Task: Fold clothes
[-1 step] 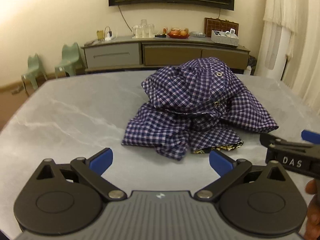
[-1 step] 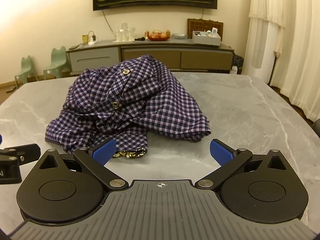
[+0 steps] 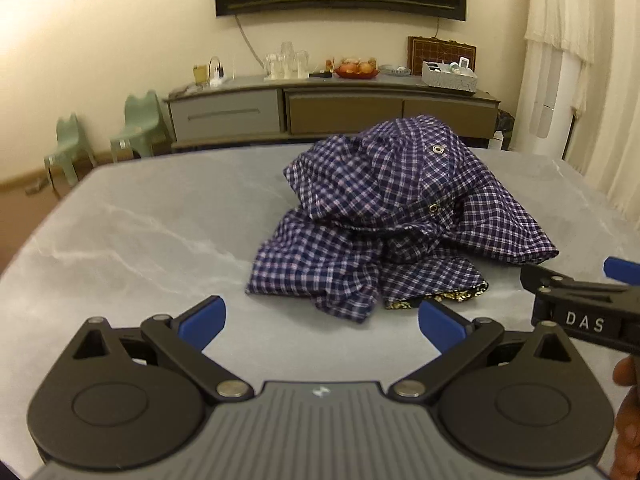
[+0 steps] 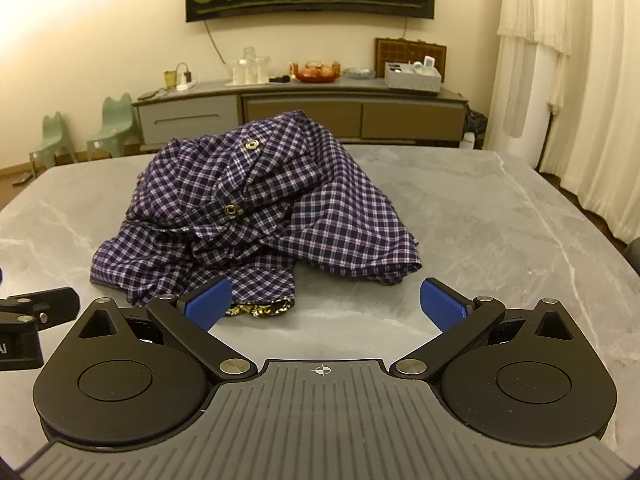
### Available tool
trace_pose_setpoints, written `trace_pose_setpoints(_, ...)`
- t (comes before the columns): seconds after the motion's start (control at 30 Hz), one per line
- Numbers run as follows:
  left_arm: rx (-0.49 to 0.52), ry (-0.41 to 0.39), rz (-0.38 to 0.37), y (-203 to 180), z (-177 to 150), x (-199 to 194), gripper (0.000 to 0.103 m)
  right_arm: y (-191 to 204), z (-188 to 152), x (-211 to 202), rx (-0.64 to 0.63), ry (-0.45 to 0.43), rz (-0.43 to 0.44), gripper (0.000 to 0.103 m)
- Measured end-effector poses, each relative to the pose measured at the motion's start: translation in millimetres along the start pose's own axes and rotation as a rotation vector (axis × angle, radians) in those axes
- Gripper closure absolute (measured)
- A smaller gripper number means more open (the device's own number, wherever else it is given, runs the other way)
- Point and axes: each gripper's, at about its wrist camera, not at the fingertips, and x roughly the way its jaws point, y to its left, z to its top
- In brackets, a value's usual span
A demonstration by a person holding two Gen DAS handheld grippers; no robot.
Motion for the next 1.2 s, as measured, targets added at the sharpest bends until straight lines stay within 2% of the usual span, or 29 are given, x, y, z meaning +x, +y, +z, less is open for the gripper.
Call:
trace_pose_setpoints(0.23,-0.022,0.004,-0.039,8,2,4,0.0,1,0,-2,-0.001,0.006,-0.007,0.001)
trace_pose_setpoints(0.5,-0.025,0.03,-0.021,6,2,8,0.0,0,-6,-11,0.017,-0.098,0.016,0.001)
trace_pose_setpoints(0.8,-0.02,0.03,0.006,4,-2,8,0.0,4,-7,-7,-0.017,-0.068,0.042,0.001)
trace_pose_setpoints(1.2,-0.033,0.041,0.005,5,-3,6,0.0,6,-9,-7,-0.05,-0.053,0.069,0.001)
